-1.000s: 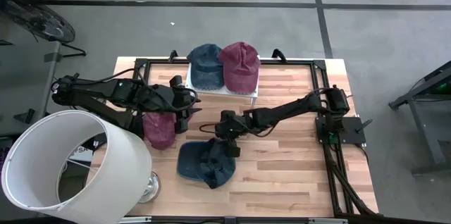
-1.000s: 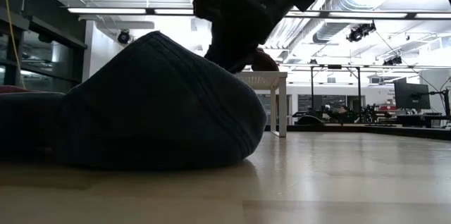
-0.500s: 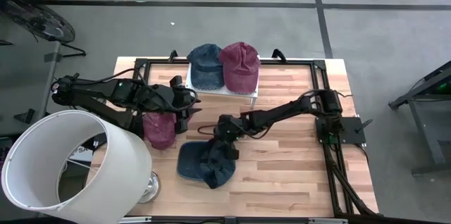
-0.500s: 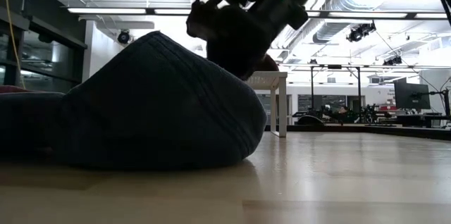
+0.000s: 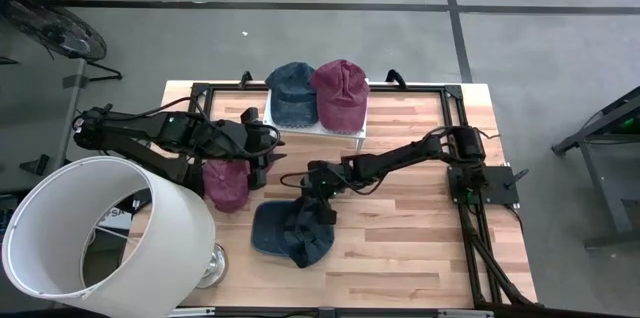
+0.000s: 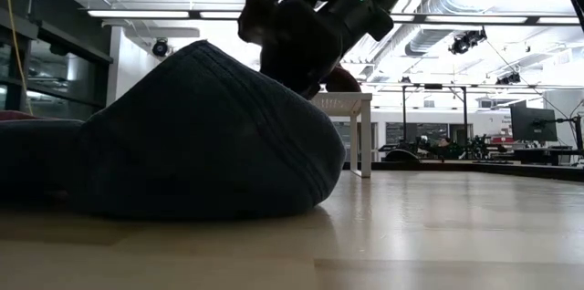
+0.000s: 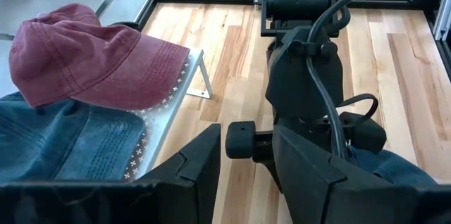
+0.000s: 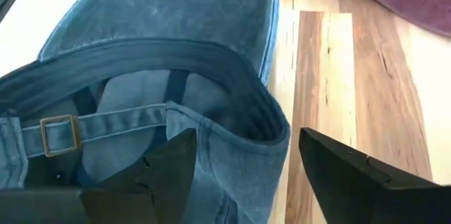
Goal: Pick & Place hat
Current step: Stack the black cap on top of the black cap on the shelf
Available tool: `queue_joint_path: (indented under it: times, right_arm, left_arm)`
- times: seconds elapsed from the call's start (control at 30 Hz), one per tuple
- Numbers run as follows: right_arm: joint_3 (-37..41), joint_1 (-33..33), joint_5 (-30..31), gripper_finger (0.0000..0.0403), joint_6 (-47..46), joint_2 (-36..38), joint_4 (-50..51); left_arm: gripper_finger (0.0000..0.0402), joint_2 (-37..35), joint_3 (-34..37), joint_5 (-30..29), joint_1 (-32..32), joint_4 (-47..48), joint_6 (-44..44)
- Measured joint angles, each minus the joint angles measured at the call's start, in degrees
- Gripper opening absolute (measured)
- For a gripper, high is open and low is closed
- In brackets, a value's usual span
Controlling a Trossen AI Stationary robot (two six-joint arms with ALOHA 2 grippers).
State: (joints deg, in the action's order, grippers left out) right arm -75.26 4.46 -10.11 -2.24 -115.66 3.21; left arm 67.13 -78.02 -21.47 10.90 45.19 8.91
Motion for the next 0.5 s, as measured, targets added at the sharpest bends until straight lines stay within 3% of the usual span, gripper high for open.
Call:
queue_joint_path:
  times: [0.17, 0.5]
  right_arm:
    - [0.0, 0.0, 0.9, 0.0192, 0.9, 0.0, 0.4]
    - [0.0, 0.0, 3.2, 0.0016, 2.9, 0.0, 0.4]
  left_arm:
    - [0.0129, 0.0, 0.0, 0.0, 0.0, 0.0, 0.2]
    - [0.0129, 0.0, 0.0, 0.0, 0.0, 0.0, 0.4]
